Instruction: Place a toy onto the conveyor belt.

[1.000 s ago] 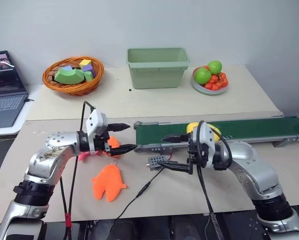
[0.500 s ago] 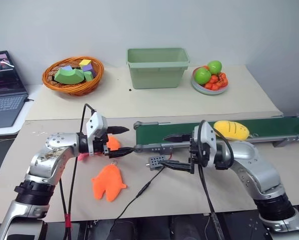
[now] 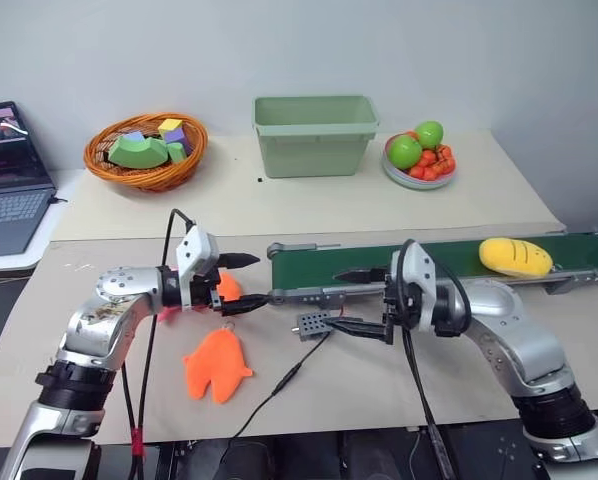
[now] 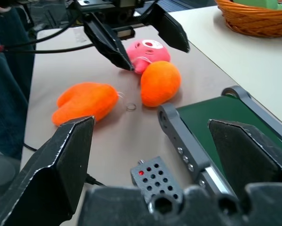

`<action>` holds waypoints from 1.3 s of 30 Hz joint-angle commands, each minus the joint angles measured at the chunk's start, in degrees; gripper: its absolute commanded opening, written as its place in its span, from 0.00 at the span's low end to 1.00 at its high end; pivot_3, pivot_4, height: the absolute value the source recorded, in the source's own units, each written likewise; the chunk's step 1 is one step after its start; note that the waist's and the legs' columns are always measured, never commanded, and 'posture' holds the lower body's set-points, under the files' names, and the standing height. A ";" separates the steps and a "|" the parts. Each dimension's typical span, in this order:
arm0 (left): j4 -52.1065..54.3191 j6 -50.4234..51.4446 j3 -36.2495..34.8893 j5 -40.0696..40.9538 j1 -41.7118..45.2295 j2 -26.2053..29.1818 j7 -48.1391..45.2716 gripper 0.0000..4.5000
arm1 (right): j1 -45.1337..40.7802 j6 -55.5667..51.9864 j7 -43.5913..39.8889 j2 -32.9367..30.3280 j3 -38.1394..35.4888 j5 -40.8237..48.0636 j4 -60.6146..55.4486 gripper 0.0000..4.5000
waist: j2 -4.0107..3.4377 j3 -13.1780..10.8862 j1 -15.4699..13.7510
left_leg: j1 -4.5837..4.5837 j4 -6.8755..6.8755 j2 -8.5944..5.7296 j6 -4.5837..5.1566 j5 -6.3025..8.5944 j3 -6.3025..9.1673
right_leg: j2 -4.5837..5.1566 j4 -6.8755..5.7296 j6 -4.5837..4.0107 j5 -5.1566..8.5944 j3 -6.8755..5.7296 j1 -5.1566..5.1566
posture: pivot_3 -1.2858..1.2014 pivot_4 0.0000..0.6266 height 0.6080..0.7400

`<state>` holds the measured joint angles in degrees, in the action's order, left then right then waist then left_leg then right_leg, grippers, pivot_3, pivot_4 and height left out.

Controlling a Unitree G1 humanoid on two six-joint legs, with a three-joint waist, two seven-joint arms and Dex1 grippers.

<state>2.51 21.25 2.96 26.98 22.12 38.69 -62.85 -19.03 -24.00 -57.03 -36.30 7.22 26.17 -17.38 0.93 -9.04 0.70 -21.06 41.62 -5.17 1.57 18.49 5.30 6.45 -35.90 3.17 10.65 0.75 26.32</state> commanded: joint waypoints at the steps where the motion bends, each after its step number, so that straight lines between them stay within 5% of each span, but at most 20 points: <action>1: 1.71 -1.44 -2.17 -0.02 0.49 -0.07 0.48 0.99 | -1.54 2.13 0.00 0.26 -1.87 -0.21 0.55 1.00 | 0.00 0.00 -0.01 | 0.00 0.00 0.00 0.00 0.00 0.00 | 0.00 0.00 0.00 0.00 0.00 0.00 | 0.52 0.24 0.91; 39: 2.96 -0.27 -3.13 0.95 -0.30 -0.05 -0.15 0.99 | -0.46 2.86 -1.94 0.08 -1.82 0.16 0.37 1.00 | 0.00 0.00 -0.01 | -0.01 -0.01 0.00 0.01 0.01 0.00 | 0.00 0.03 0.00 0.00 0.00 0.00 | 0.52 0.24 0.91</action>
<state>3.23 21.41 1.22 27.10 21.81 38.56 -62.67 -19.39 -22.55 -58.72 -36.18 7.17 25.69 -15.25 0.93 -9.04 0.68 -21.07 41.61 -5.16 1.57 18.50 5.30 6.46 -35.86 3.17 10.65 0.76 26.33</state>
